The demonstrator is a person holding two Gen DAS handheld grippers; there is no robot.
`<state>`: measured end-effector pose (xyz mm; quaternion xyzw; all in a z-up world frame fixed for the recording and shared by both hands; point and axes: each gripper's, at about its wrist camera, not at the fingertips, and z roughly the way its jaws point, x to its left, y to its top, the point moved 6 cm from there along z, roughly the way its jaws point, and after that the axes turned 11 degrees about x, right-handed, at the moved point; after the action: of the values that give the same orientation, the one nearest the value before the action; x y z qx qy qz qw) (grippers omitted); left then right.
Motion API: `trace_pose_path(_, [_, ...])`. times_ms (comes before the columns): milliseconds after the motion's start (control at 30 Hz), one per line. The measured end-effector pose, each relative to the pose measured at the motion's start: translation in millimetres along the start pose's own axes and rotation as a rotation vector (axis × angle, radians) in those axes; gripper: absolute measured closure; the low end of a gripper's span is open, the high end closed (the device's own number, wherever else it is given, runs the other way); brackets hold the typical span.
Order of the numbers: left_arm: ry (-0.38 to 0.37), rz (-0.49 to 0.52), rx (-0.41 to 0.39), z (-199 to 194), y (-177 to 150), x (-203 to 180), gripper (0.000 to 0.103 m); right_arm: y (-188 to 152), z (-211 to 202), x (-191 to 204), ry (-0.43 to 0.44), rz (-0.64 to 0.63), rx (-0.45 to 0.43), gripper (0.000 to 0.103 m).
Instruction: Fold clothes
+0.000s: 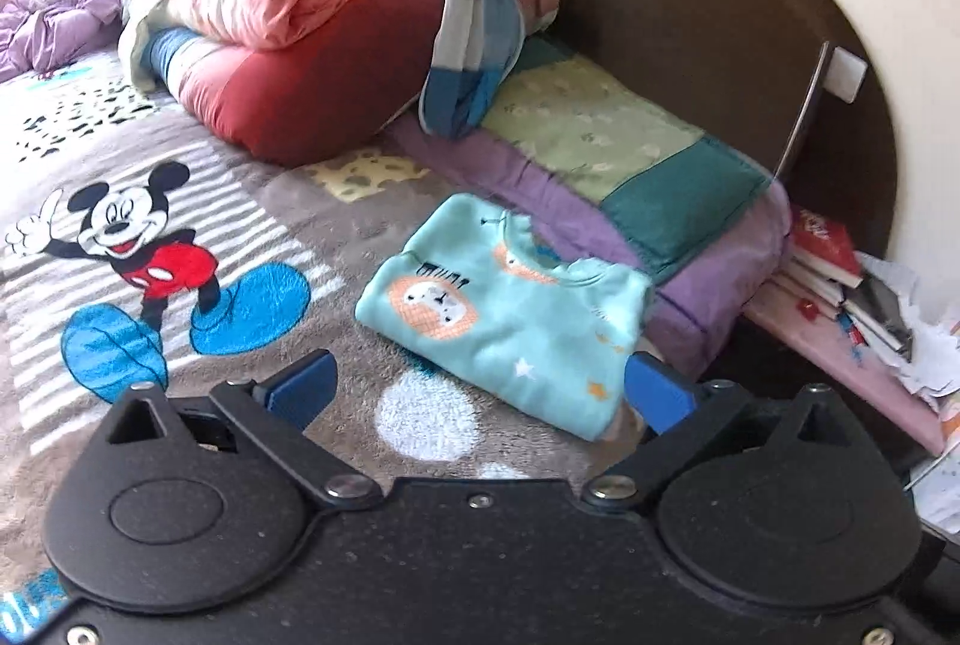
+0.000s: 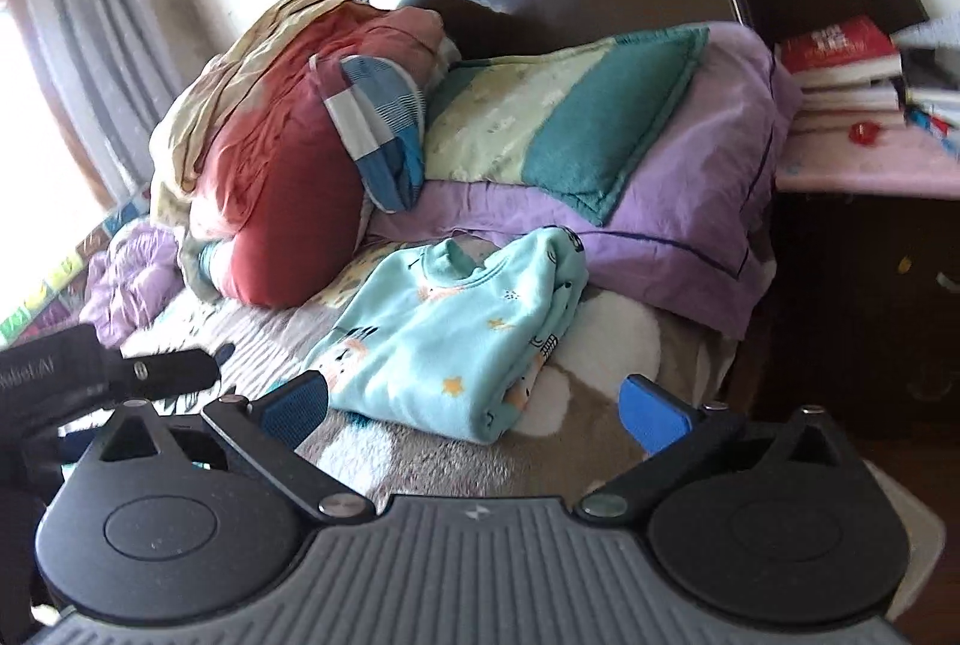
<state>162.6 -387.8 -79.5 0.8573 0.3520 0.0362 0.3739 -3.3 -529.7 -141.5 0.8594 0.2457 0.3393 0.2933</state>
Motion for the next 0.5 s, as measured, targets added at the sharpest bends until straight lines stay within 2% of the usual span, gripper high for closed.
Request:
trace_pose_path(267, [0.08,0.029,-0.026,-27,-1,-12,0.0,17,-36,18,-0.111,-0.104,0.059,0.0])
trace_pose_path(400, [0.077,0.038,-0.048,-41,-5,-18,0.0,19,-48,22,-0.108,-0.123,0.091,0.0])
trace_pose_path(500, [0.115,0.063,-0.049,-47,-8,-22,0.0,16,-54,25,-0.121,-0.149,0.1,0.0])
